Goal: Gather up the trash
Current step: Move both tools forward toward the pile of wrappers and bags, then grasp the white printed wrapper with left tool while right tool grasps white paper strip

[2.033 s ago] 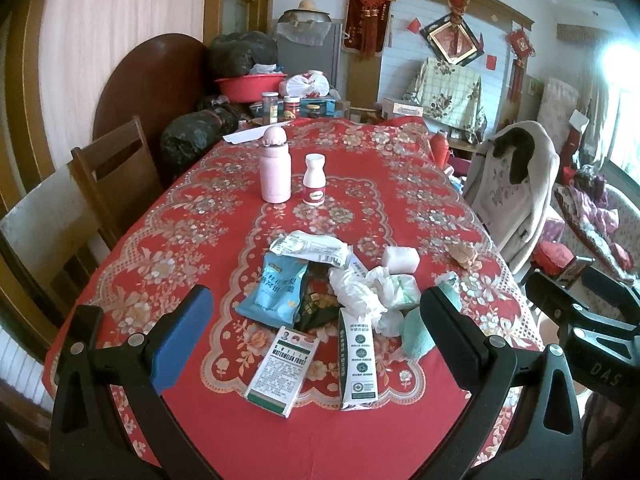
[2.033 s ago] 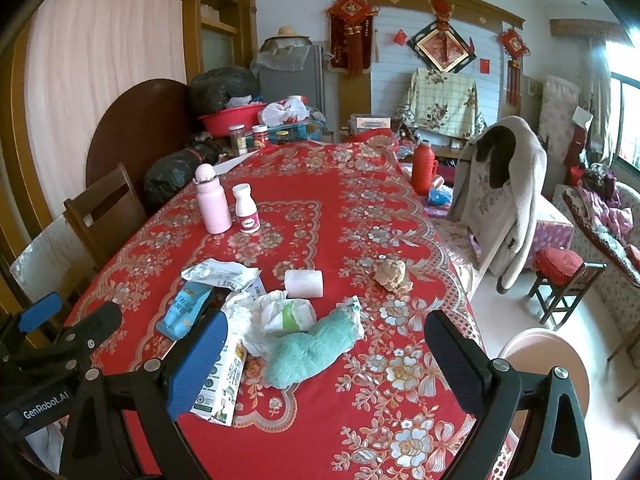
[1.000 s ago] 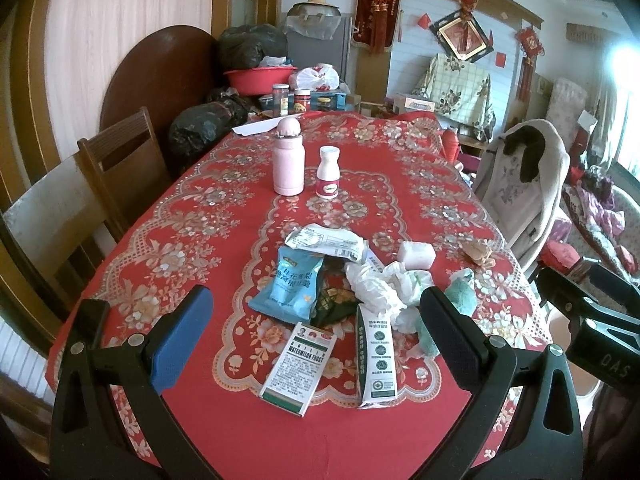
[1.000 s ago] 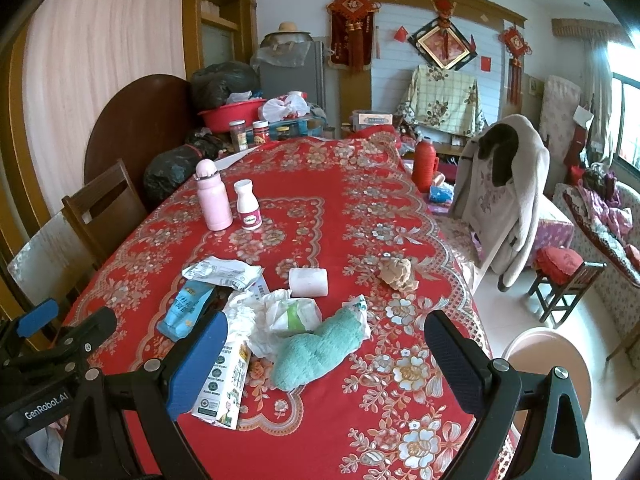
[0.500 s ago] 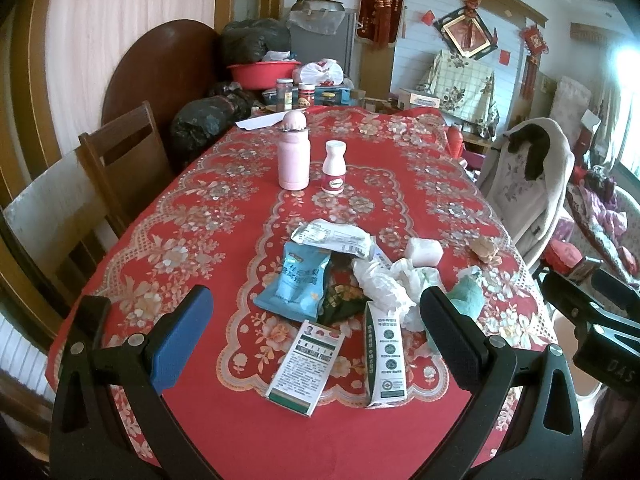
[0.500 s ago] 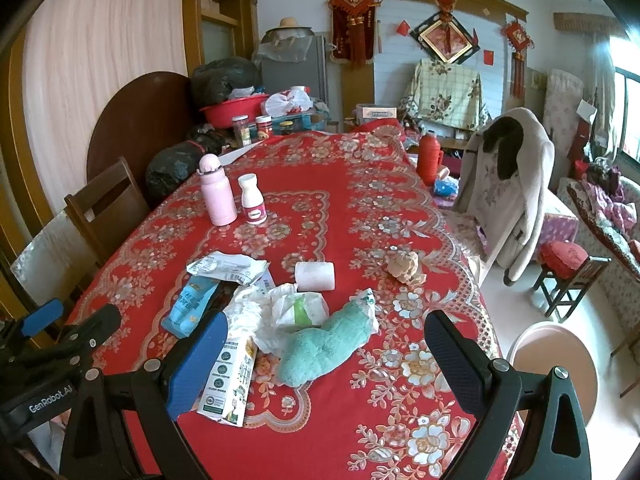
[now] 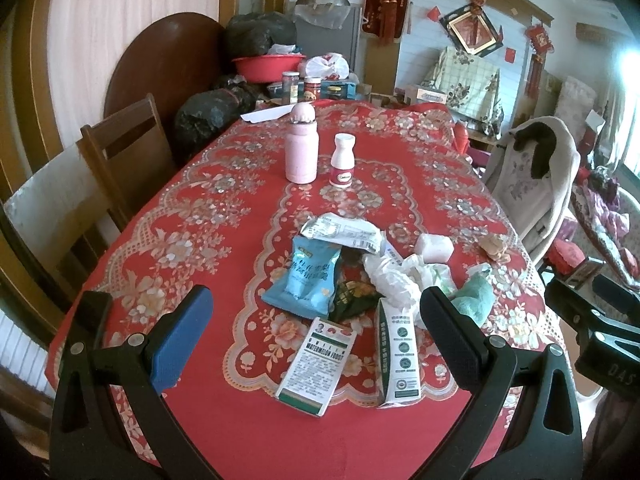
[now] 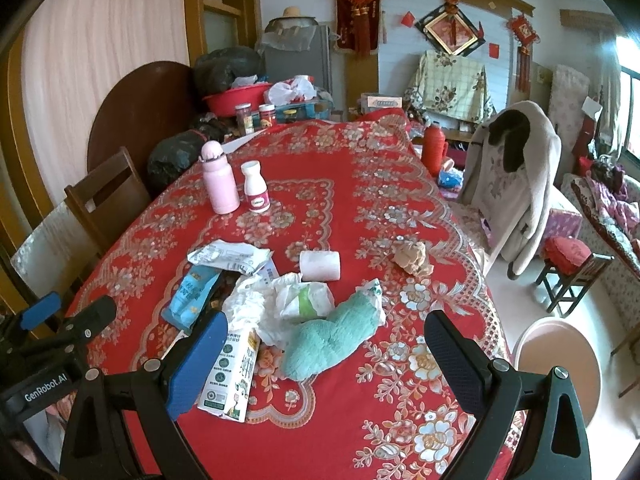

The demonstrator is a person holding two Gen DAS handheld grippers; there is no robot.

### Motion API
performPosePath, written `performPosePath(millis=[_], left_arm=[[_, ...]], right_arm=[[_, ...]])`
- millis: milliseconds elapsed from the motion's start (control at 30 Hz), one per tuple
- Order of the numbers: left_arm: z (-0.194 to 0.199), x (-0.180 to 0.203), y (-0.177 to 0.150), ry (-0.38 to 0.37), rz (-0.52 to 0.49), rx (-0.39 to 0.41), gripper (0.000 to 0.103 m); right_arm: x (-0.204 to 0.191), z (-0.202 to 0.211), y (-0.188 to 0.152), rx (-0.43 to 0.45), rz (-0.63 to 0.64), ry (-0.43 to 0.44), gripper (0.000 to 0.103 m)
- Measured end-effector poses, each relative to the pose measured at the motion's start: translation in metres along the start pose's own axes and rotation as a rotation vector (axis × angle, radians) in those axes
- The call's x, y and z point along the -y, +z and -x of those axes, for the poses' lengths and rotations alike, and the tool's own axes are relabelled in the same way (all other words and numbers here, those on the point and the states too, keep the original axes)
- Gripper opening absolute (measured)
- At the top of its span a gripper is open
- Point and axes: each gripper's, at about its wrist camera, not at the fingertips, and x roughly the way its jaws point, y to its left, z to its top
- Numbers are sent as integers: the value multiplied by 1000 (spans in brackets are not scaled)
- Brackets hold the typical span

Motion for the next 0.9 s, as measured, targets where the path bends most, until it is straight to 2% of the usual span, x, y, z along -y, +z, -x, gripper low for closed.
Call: performPosePath(millis=[133,467,700,900], left_arm=[[-5,-4,0,2,3,-12,103],[-24,-20,3,-1,-4,-63,103],[-40,-41,8,10,-8,-97,103],[-61,-52,15,22,-6,-130,103]], right_arm=[[-2,-6,-1,-18,12,-7,98],[-5,-34,0,-108,29,40,98],[8,-68,4,-235,-34,80,98],[23,-92,10,-270,-64,95,98]])
